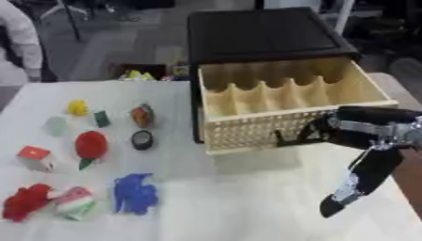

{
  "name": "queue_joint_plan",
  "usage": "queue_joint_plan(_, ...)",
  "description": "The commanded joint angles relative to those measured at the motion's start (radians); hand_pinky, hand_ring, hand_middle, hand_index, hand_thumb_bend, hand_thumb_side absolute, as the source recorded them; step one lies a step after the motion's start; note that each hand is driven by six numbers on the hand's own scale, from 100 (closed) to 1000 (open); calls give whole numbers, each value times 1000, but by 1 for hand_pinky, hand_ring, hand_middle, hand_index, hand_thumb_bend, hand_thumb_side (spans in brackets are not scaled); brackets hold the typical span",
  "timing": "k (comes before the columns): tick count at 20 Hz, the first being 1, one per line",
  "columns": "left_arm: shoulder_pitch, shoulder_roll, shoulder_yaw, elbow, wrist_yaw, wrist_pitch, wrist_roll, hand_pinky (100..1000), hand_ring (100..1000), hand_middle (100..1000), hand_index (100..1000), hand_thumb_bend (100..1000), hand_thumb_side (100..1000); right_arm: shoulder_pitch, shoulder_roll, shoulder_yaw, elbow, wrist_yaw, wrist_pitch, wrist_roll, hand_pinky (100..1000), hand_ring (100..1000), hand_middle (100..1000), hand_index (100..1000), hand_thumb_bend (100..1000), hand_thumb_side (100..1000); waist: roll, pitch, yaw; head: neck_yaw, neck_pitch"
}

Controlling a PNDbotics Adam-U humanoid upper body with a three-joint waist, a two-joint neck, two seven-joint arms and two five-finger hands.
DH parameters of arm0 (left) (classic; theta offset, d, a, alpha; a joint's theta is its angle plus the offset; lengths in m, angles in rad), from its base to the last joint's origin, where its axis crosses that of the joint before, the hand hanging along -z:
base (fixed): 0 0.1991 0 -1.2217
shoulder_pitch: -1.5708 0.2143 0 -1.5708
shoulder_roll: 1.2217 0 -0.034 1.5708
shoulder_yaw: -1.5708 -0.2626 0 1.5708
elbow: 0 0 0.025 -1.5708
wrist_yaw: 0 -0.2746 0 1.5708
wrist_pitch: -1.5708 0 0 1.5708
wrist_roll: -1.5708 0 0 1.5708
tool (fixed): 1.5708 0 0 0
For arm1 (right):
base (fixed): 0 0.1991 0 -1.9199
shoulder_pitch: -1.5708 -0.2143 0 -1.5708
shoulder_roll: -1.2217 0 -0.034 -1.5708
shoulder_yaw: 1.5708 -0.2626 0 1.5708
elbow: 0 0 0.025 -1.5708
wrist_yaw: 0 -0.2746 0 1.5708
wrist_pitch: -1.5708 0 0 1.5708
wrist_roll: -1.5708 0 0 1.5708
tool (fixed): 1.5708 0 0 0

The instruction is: Pick up objects from table and place into drawer.

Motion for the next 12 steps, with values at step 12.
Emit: queue_joint_plan(12,-16,33,10,-17,-5,3,4,415,568,621,756,100,1000,0,-44,-5,-52,-31,-1,14,100,100,100,801,920,486,-5,-12,-4,3,-10)
